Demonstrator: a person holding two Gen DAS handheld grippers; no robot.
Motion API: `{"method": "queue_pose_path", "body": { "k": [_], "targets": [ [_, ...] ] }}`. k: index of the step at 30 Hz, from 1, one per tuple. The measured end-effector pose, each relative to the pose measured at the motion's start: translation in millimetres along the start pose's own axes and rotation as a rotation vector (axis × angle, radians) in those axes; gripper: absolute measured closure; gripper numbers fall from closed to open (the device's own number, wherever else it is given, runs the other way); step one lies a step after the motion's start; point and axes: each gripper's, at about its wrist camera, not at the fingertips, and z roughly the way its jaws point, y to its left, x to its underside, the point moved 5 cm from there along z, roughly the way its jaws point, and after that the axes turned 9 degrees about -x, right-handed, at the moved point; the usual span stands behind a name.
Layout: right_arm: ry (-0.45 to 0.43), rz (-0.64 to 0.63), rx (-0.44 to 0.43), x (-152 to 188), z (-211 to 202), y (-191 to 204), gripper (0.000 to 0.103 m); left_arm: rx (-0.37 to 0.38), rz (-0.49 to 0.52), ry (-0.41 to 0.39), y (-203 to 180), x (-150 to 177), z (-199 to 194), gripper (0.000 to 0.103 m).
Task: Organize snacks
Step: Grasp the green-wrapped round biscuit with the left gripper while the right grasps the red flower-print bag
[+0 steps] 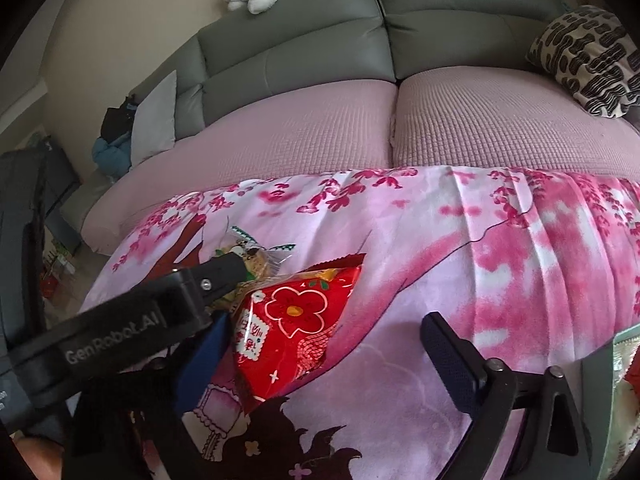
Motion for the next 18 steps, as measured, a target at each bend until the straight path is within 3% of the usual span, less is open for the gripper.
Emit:
{"method": "queue_pose_path", "body": {
  "k": [6,10,18],
  "targets": [
    [-0.013,-0.012,-0.053,0,-1,8,0.028,-0.006,0.004,-0.008,2,-1,-2,0.008],
    [-0.025,-0.010,-0.082,0,-2,12,0.049,-0.001,0.008,-0.008,1,0,-1,0.008],
    [-0.046,-0.008,-0.034,-1,-8,7,0.053,0.005,0.026,-0.017,-3,1,-2,0.008]
  ]
}}
